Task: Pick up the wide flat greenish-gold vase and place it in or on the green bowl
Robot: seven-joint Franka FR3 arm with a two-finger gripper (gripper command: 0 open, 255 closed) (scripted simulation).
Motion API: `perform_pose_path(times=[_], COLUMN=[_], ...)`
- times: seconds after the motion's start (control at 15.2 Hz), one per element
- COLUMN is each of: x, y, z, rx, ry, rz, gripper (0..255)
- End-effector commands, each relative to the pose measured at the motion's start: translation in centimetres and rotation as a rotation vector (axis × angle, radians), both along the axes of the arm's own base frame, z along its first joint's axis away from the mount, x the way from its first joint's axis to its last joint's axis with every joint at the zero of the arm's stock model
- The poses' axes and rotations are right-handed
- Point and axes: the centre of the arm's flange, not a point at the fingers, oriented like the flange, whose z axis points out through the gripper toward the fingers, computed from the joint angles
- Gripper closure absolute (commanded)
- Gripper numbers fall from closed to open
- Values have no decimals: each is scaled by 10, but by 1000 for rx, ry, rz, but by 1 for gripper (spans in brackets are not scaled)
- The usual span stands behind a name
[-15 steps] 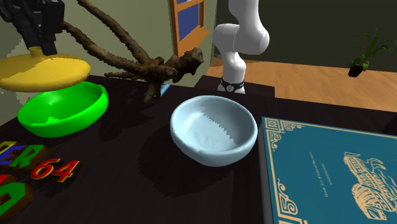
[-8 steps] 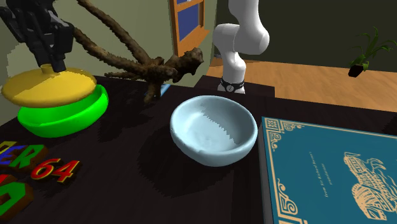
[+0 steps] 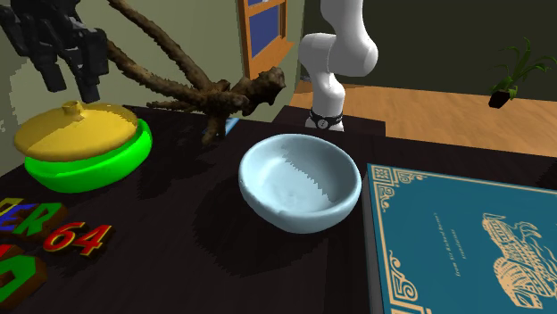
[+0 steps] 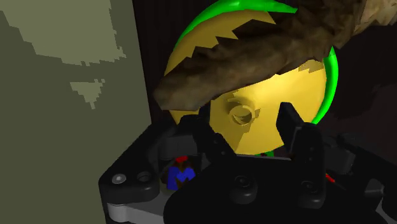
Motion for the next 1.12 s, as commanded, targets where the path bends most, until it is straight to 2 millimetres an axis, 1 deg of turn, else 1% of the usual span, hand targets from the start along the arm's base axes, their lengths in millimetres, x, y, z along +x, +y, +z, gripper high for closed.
perform_pose_path(times=[0.0, 0.26, 0.46, 0.53, 1.06], x=[0, 0, -6, -7, -7], y=[0, 0, 6, 8, 8], z=[0, 0, 39, 49, 49], rx=[0, 0, 0, 0, 0], ry=[0, 0, 0, 0, 0], rz=[0, 0, 0, 0, 0], gripper=[0, 0, 0, 0, 0])
